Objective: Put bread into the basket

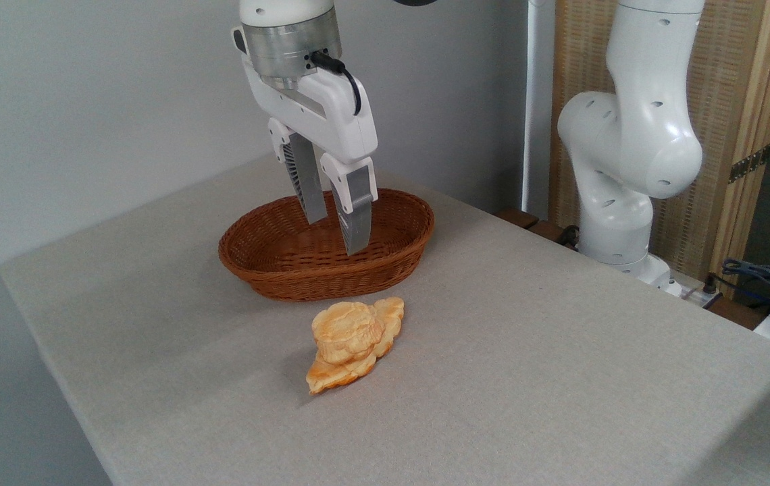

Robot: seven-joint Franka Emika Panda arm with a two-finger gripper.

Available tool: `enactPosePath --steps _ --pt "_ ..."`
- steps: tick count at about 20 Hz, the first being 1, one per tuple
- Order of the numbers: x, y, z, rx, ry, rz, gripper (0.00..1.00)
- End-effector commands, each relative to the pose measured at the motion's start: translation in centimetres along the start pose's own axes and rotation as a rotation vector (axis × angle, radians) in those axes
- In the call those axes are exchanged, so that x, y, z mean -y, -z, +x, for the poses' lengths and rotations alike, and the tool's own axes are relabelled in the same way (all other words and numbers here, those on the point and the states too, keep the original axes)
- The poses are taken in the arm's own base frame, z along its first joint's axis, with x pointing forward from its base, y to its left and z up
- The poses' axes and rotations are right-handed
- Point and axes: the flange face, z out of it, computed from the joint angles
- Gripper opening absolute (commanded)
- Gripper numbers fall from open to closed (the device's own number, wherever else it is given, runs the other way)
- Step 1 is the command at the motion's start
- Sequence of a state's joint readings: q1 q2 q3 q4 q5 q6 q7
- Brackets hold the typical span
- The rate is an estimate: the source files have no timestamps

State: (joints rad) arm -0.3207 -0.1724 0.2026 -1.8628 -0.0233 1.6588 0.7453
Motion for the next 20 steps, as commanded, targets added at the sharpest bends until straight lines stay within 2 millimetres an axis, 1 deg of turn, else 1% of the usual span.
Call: enactPosePath --steps 1,8,10,20 --pt "-0.5 0.75 -0.24 0.023 0.003 -0.018 1.0" --pt "-0.56 0.82 -0.18 0.022 0.006 -0.016 1.0" --pt "-1.47 0.79 0.62 0.027 -0.014 -0.012 1.0" --pt "-0.88 0.82 0.1 0.025 -0.01 -0.013 1.0"
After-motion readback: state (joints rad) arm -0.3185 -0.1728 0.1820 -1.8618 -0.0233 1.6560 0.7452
